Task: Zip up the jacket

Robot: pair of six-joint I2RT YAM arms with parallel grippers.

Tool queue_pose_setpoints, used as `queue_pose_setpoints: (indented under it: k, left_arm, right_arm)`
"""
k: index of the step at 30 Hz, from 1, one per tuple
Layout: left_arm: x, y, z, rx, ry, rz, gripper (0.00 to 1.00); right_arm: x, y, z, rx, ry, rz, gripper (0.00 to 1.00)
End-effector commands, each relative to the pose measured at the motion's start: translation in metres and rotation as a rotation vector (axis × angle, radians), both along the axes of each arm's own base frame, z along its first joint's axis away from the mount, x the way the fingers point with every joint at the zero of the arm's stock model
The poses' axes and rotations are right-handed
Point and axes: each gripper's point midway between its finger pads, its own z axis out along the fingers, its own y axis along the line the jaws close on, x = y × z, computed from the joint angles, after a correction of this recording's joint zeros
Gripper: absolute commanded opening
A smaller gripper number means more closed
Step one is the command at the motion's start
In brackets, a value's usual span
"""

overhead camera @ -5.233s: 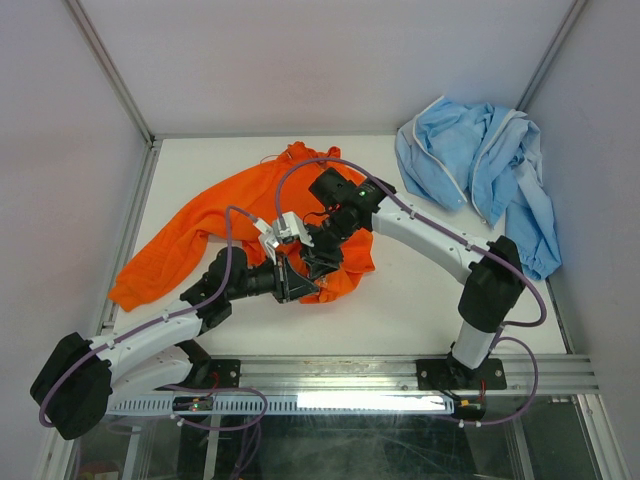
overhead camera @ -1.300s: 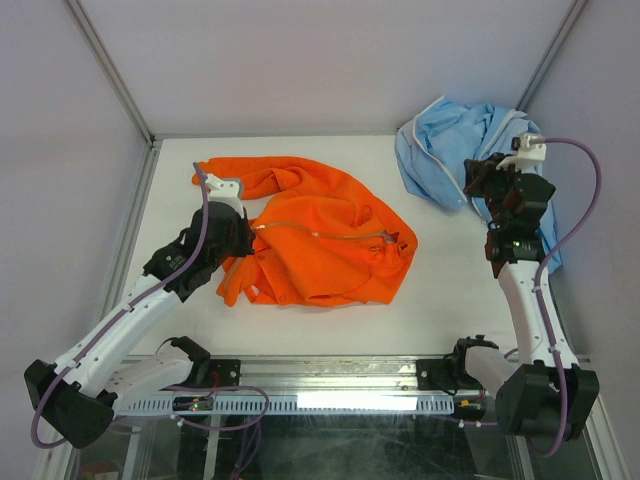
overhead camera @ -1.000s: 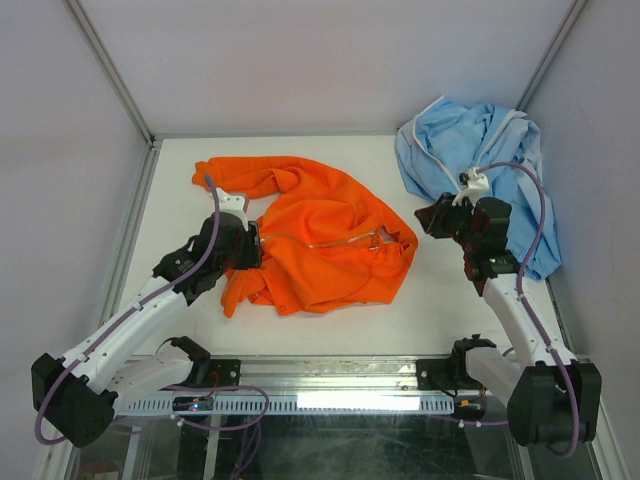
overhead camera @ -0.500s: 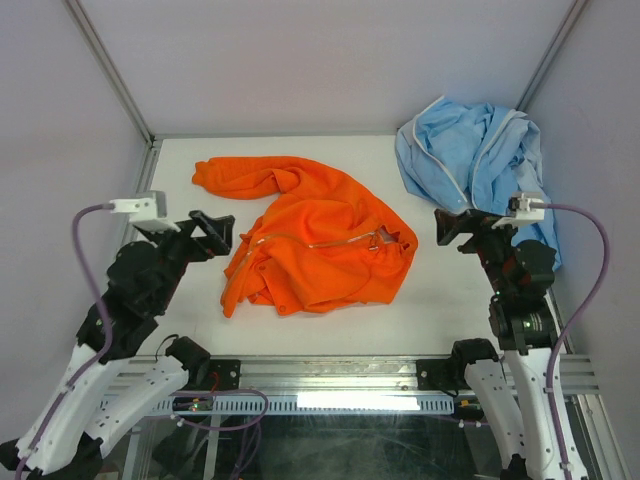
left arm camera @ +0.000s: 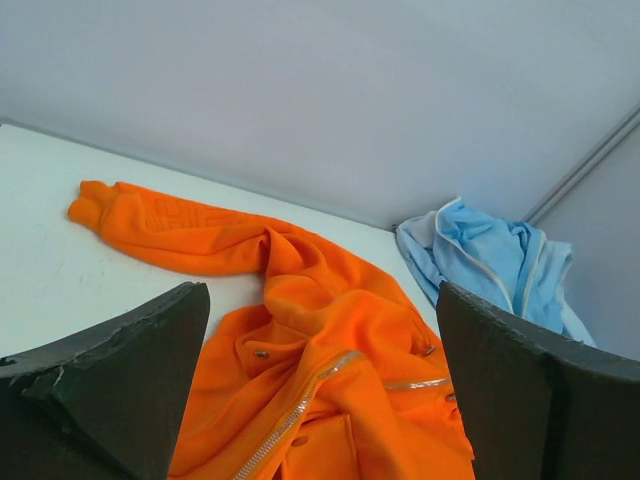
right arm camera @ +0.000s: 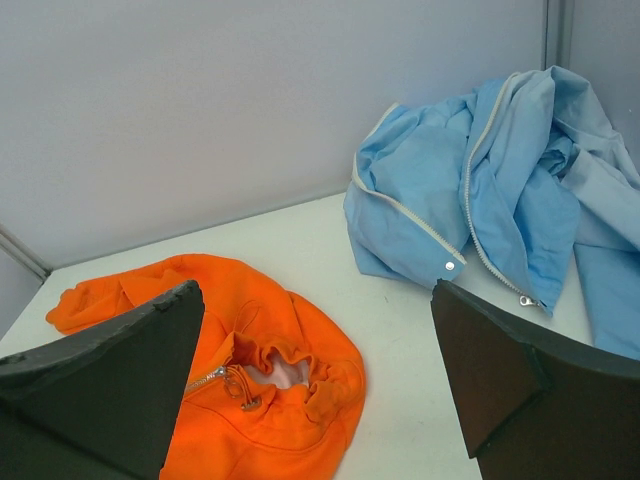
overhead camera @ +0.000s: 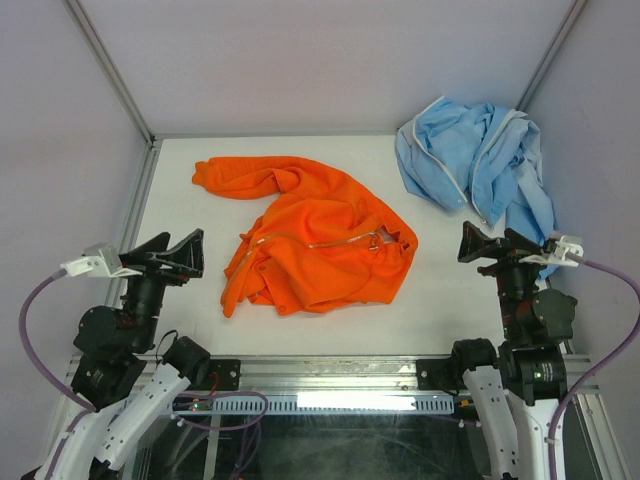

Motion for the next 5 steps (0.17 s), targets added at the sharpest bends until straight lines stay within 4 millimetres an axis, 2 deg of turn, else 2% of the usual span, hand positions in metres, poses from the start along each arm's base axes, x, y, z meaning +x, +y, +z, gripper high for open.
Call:
queue_pose_setpoints:
  k: [1, 5]
  left_arm:
    - [0.0019, 0.0073, 0.0151, -0.009, -0.047, 0.043, 0.99]
    - [0.0043, 0.0044, 0.0112, 0.010, -0.030, 0.036, 0.99]
  right_arm:
    - [0.0016, -0.0023, 0.0040, 0.010, -0.011, -0.014, 0.99]
    - [0.0052, 0.0013, 0.0021, 0.007, 0.003, 0.004, 0.99]
